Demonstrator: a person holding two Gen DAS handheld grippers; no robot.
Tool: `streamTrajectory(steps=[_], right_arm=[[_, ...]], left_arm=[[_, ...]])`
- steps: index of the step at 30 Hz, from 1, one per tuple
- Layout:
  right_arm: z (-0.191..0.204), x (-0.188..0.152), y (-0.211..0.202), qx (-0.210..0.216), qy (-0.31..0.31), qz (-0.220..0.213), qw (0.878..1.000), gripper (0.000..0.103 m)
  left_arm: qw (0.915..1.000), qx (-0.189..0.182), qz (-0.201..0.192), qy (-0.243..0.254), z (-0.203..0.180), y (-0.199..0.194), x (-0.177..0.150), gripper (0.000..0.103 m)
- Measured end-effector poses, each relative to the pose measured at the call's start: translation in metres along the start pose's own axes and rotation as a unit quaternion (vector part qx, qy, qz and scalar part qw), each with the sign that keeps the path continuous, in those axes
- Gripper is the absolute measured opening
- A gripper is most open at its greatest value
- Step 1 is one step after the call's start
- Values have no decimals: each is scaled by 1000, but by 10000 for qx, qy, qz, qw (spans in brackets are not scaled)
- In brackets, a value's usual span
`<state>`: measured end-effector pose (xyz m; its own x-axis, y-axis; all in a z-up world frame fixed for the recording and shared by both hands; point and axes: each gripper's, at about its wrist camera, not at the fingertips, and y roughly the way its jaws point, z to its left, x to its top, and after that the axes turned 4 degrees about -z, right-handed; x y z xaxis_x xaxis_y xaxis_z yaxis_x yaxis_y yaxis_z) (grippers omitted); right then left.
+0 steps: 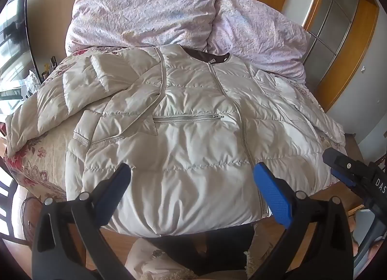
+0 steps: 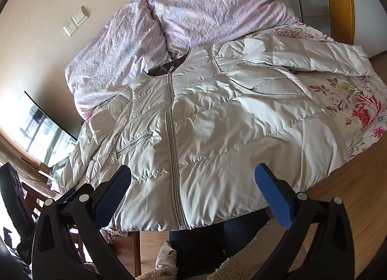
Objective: Fold large clothes
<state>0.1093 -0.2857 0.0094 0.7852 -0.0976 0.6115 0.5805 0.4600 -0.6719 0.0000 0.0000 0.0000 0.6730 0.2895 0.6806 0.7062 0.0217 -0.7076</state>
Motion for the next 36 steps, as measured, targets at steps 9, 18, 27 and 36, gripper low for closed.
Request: streamTrajectory(steps=[9, 18, 27, 36], right_arm=[[0, 0, 1, -17, -11, -2, 10000, 102], [0, 0, 2, -14, -11, 4, 10000, 102], [0, 0, 4, -11, -11, 12, 10000, 102], [-1, 1, 5, -15, -9, 25, 10000, 102]], left_arm=[[10000, 21, -3, 23, 0, 0, 0, 101], [10000, 16, 17, 6, 1, 2, -1, 101], [10000, 9, 28, 0, 2, 4, -2, 101], [10000, 7, 33, 0, 2, 3, -1, 101]])
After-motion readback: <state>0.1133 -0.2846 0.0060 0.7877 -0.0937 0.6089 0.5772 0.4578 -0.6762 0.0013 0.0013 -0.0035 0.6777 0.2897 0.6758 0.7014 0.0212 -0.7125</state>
